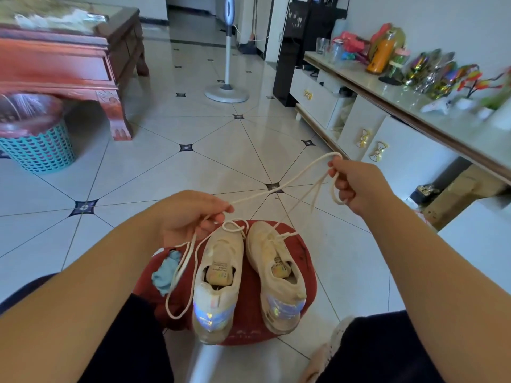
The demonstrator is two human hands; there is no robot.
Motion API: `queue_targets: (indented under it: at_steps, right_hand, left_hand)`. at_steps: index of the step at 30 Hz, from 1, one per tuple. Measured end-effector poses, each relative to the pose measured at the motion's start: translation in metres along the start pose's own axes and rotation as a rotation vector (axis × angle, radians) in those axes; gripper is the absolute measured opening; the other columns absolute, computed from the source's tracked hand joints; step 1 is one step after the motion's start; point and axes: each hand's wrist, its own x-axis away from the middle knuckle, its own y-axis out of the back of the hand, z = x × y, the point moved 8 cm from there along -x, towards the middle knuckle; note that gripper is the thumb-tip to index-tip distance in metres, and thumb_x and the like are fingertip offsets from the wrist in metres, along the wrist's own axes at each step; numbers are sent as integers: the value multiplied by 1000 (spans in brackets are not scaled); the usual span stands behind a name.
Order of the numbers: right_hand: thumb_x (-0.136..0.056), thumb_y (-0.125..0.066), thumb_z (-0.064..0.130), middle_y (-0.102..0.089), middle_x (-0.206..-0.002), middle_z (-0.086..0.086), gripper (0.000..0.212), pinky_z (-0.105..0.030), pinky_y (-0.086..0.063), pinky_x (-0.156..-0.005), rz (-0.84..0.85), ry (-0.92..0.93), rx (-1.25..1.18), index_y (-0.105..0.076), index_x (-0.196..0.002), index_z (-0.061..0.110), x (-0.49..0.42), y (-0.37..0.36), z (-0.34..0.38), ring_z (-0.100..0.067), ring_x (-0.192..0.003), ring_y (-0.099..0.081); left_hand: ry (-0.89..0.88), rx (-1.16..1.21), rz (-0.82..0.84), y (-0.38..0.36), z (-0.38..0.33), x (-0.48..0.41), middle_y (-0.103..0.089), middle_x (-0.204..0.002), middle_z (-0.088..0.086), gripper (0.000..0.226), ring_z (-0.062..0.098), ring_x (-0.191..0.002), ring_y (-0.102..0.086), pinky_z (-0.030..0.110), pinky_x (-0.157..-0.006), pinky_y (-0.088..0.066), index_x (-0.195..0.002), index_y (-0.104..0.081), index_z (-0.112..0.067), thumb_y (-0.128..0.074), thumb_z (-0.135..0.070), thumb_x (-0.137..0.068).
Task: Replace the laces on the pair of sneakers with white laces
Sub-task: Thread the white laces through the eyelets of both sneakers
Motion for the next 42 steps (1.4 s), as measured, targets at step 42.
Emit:
queue_targets:
  at_steps: [42]
  right_hand:
    - [-86,-61,25,-65,-105,-2,18,-25,-43,-79,458,121,1220,-68,-99,15,-40,-71,-114,-14,-92,-56]
  left_hand:
    - [90,147,-105,-47,41,-104,-55,-64,6,8,6,-44,-41,13,-36,-29,-90,-56,-3,-55,4,-85]
